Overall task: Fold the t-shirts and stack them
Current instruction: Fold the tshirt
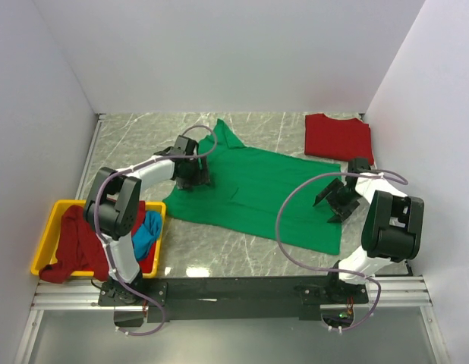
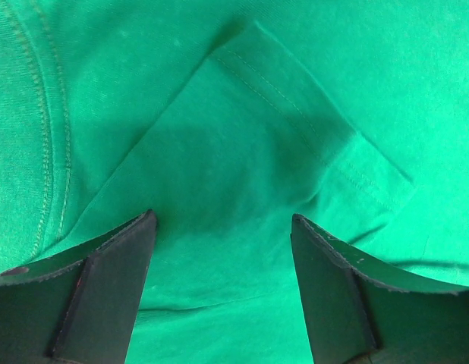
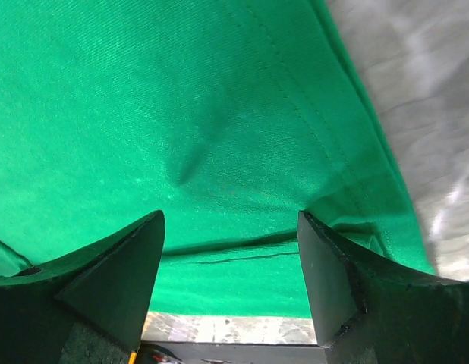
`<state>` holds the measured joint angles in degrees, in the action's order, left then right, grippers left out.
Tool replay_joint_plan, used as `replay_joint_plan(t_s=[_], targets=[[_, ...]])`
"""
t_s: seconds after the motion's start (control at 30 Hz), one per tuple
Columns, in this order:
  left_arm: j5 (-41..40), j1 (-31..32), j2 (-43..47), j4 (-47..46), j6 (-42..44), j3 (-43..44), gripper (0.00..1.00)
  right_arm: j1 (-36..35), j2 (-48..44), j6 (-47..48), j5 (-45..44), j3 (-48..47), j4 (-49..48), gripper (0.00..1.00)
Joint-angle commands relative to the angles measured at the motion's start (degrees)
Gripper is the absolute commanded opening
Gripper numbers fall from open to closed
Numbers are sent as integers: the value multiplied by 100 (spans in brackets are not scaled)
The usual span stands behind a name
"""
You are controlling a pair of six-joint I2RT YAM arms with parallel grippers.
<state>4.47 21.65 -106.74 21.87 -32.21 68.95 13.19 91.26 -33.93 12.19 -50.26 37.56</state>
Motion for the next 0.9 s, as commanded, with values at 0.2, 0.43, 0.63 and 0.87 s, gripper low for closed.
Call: replay_joint_plan(t_s=[0.2, 0.43, 0.63, 0.87], targets=[[388, 270, 390, 459, -111, -646, 78, 500, 295, 449, -902, -80, -3, 78], [423, 331, 698, 643, -14, -655, 78, 685, 410, 563, -1086, -299, 58, 78], [353, 331, 1076, 915, 13, -497, 79, 667, 270, 634, -1166, -642, 234, 78], [291, 331, 1252, 829, -40, -382, 79, -17, -591, 669, -1017, -880, 287, 78]])
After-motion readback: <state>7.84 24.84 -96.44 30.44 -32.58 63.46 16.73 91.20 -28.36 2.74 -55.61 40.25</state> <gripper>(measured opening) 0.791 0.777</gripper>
